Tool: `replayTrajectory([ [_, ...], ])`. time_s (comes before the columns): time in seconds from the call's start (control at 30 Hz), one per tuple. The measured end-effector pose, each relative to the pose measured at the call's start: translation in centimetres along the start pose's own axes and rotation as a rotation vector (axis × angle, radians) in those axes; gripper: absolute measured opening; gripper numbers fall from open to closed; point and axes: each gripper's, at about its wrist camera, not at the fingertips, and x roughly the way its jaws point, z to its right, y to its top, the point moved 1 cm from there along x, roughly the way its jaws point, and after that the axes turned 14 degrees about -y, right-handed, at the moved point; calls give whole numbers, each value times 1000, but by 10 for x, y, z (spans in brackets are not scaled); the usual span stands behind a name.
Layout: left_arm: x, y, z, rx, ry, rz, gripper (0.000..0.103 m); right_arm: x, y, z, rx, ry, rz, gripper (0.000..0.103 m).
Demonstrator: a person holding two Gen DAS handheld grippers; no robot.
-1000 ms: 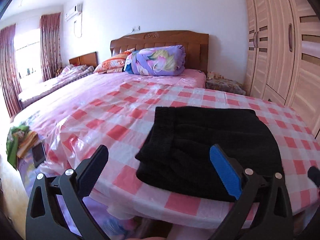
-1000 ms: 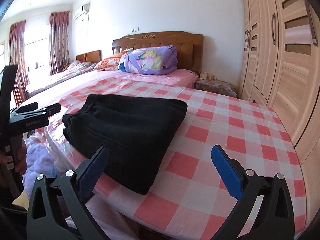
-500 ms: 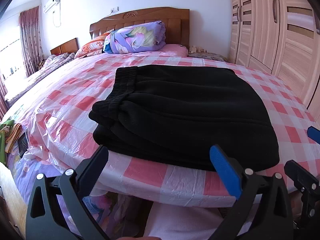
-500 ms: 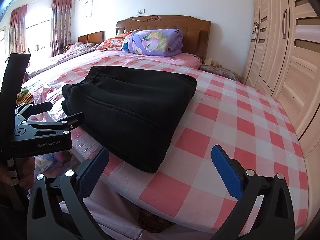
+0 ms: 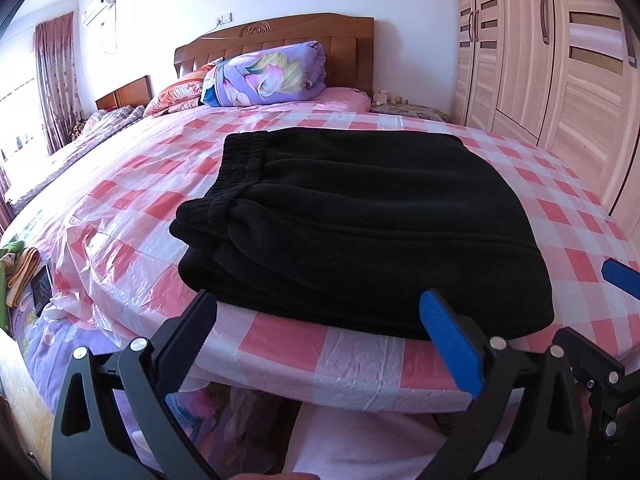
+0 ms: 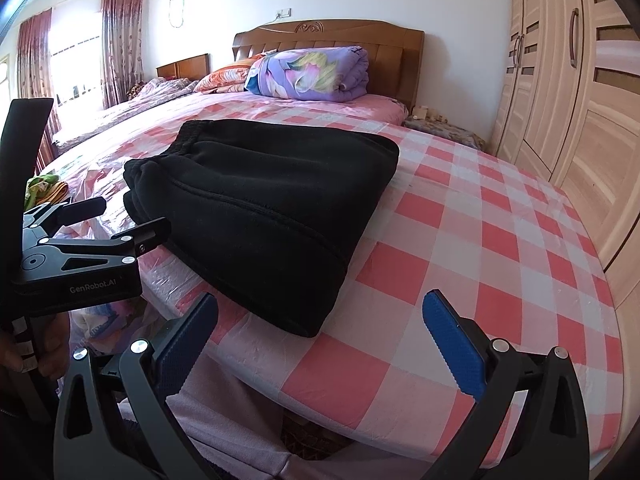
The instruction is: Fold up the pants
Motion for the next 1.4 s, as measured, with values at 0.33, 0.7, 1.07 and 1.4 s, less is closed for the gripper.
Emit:
replayTrajectory([
  [0.33, 0, 0, 0, -5, -4, 0, 101, 2, -1, 1, 6, 4, -14, 99],
  [0.7, 1, -1, -1, -9, -5, 0, 101, 3, -1, 2, 7, 7, -20, 99],
  [1.07, 0, 0, 0, -7, -2, 4, 101, 3, -1, 2, 9, 8, -22, 99],
  [1.4, -4, 1, 2, -20, 0, 14, 101, 5, -3, 2, 11, 10, -27, 99],
])
